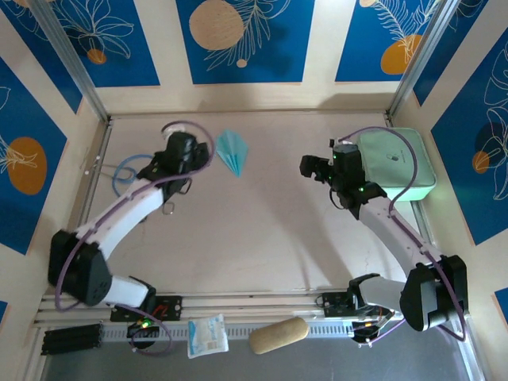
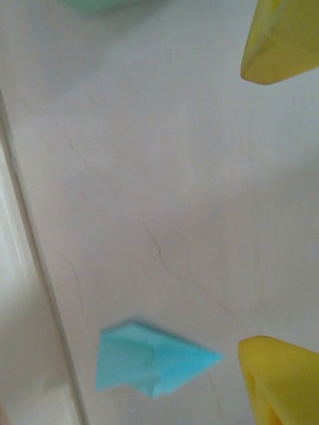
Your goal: Fold a paper plane with a square sheet of paper (pick it up from the middle)
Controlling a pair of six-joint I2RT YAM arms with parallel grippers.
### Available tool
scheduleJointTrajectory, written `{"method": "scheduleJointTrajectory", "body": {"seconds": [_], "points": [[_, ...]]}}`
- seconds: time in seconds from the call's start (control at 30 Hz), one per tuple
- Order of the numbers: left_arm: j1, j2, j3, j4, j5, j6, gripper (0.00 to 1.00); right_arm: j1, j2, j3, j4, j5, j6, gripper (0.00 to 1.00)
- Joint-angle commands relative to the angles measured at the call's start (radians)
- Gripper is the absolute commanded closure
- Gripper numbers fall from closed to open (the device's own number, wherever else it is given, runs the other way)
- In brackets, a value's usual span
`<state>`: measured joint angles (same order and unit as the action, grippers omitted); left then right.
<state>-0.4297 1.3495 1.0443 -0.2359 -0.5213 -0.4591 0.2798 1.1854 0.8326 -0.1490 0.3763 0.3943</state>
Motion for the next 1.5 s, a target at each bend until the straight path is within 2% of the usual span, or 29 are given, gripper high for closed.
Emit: {"method": "scheduleJointTrajectory", "body": {"seconds": [0.0,0.13,0.23,0.4,0.5,0.6,0.77,0.97,1.13,1.17,1.23,1.47], "points": [[0.072,-0.123,-0.217,0.192,-0.137,0.038,0.01,-0.020,-0.006,-0.114,0.164,0.176,-0.117,0.02],[0.143,-0.251,-0.434,0.324,-0.177,0.140,0.01,-0.098,0.017,-0.208,0.255,0.154,-0.104,0.02],[0.184,-0.287,-0.543,0.412,-0.195,0.236,0.01,-0.127,0.031,-0.309,0.422,0.142,-0.164,0.02],[0.281,-0.253,-0.665,0.602,-0.033,0.315,0.01,-0.140,0.092,-0.411,0.664,0.091,-0.279,0.02],[0.318,-0.183,-0.739,0.834,0.108,0.366,0.01,-0.152,0.143,-0.443,0.804,0.016,-0.323,0.02],[0.330,-0.088,-0.772,1.016,0.216,0.425,0.01,-0.177,0.187,-0.463,0.923,-0.067,-0.339,0.02],[0.343,0.014,-0.773,1.178,0.346,0.466,0.01,-0.207,0.271,-0.475,1.016,-0.185,-0.343,0.01],[0.350,0.137,-0.735,1.234,0.389,0.485,0.01,-0.226,0.339,-0.476,1.082,-0.217,-0.335,0.01],[0.350,0.225,-0.689,1.234,0.340,0.478,0.01,-0.254,0.338,-0.424,0.970,-0.221,-0.295,0.01],[0.349,0.206,-0.680,1.179,0.339,0.472,0.01,-0.268,0.339,-0.420,0.964,-0.239,-0.285,0.01],[0.348,0.220,-0.687,1.223,0.322,0.477,0.01,-0.272,0.339,-0.419,0.964,-0.247,-0.283,0.01],[0.347,0.214,-0.691,1.218,0.342,0.480,0.01,-0.272,0.338,-0.418,0.957,-0.249,-0.283,0.01]]}}
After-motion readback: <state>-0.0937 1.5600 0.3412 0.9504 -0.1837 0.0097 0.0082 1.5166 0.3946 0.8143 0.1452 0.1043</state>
